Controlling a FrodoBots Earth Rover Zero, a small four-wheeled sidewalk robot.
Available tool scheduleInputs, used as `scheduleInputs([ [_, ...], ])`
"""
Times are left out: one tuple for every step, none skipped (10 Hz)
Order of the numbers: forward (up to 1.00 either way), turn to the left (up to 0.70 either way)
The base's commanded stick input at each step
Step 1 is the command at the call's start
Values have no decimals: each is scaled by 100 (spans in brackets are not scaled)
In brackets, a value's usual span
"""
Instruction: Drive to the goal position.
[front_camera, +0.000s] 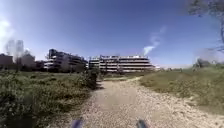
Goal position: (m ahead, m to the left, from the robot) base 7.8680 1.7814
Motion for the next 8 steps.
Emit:
scheduleInputs([
  [50,0],
  [50,0],
  [50,0],
  [50,0],
  [50,0],
  [50,0],
  [50,0],
  [50,0],
])
